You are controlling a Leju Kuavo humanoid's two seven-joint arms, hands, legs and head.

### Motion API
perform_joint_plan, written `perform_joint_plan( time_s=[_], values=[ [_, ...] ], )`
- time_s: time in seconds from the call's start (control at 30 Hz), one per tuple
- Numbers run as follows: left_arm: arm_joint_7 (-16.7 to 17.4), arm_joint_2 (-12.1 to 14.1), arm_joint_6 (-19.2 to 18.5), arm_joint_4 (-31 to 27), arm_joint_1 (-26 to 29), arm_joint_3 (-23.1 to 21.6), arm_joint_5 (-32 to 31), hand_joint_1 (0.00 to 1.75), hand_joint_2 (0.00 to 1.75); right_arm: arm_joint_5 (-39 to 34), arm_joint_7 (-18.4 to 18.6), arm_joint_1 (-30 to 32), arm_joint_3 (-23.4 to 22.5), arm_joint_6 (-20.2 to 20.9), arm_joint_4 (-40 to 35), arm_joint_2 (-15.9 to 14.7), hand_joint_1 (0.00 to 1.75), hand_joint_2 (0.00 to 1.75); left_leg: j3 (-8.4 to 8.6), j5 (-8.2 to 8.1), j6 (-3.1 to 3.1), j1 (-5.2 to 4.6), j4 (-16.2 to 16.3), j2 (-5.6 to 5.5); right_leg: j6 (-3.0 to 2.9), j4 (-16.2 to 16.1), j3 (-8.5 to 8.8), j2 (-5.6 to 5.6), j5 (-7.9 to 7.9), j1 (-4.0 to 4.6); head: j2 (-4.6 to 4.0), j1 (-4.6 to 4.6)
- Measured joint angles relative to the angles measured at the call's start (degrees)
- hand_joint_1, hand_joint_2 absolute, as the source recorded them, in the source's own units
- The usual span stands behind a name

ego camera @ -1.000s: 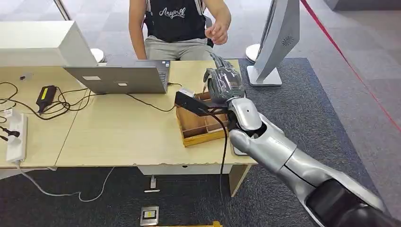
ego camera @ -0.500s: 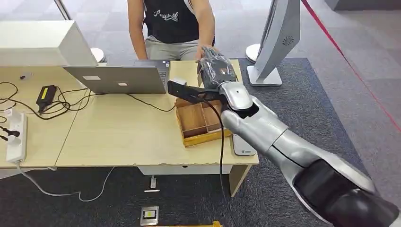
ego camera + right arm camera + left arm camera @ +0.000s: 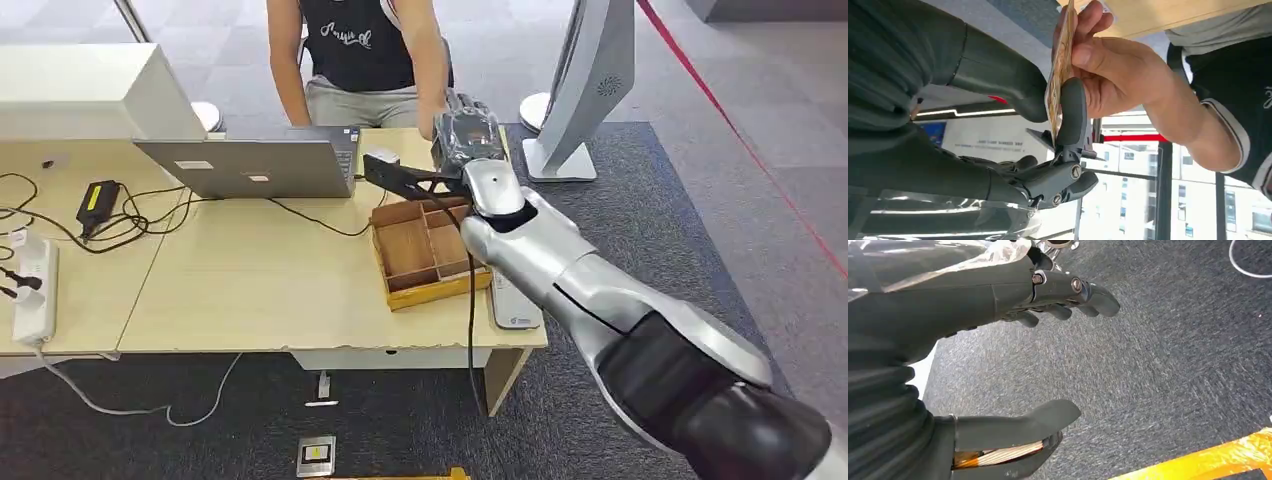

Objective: Pass the card to the sensor for recognition and then transmit it.

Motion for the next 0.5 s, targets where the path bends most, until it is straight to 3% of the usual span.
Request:
perform_joint_plan(
  time_s=[0.2, 0.23, 0.27, 0.37, 0.4, 0.5],
  values=[
    [-0.24, 0.00, 0.02, -0.02, 0.26, -0.35, 0.20, 0.00, 1.75, 0.53, 1.84, -1.15, 0.55, -0.18, 2.71, 1.29, 1.75, 1.75, 0.01, 0.00, 0.00, 0.00, 0.00, 0.00, 0.00, -0.01, 0.00, 0.00, 0.00, 0.00, 0.02, 0.00],
    [-0.24, 0.00, 0.04, -0.02, 0.29, -0.35, 0.28, 0.00, 1.75, 0.66, 1.99, -1.19, 0.66, -0.26, 3.06, 1.46, 1.45, 1.75, 0.00, 0.00, 0.00, 0.00, 0.00, 0.00, 0.00, -0.01, 0.00, 0.00, 0.00, 0.00, 0.02, 0.00],
    [-0.24, 0.00, 0.04, -0.02, 0.32, -0.35, 0.31, 0.00, 1.75, 0.88, 2.19, -1.20, 0.74, -0.39, 3.43, 1.55, 0.00, 1.75, 0.00, 0.00, 0.00, 0.00, 0.00, 0.00, 0.00, 0.00, -0.01, 0.00, 0.00, 0.00, 0.02, 0.00],
    [-0.39, -0.02, 0.11, -0.02, 0.37, -0.35, 0.33, 0.00, 1.75, 1.44, 2.36, -1.25, 1.07, -0.79, 4.31, 2.08, 0.00, 1.75, -0.01, 0.00, 0.00, 0.00, 0.00, 0.01, 0.00, 0.00, -0.02, 0.00, 0.00, 0.00, 0.00, 0.02],
    [-0.44, -0.02, 0.13, -0.02, 0.38, -0.35, 0.33, 0.00, 1.75, 1.55, 2.39, -1.25, 1.18, -0.87, 4.49, 2.23, 0.00, 0.00, 0.00, 0.00, 0.00, 0.00, 0.00, 0.01, 0.00, 0.00, -0.02, 0.00, 0.00, 0.00, 0.02, -0.02],
    [-0.52, -0.02, 0.17, -0.02, 0.44, -0.35, 0.33, 0.00, 1.75, 2.14, 2.58, -1.26, 1.60, -0.92, 5.29, 2.56, 0.00, 0.00, 0.00, 0.00, 0.00, 0.00, 0.00, 0.01, 0.00, 0.00, -0.02, 0.00, 0.00, 0.00, 0.02, 0.00]
  ],
)
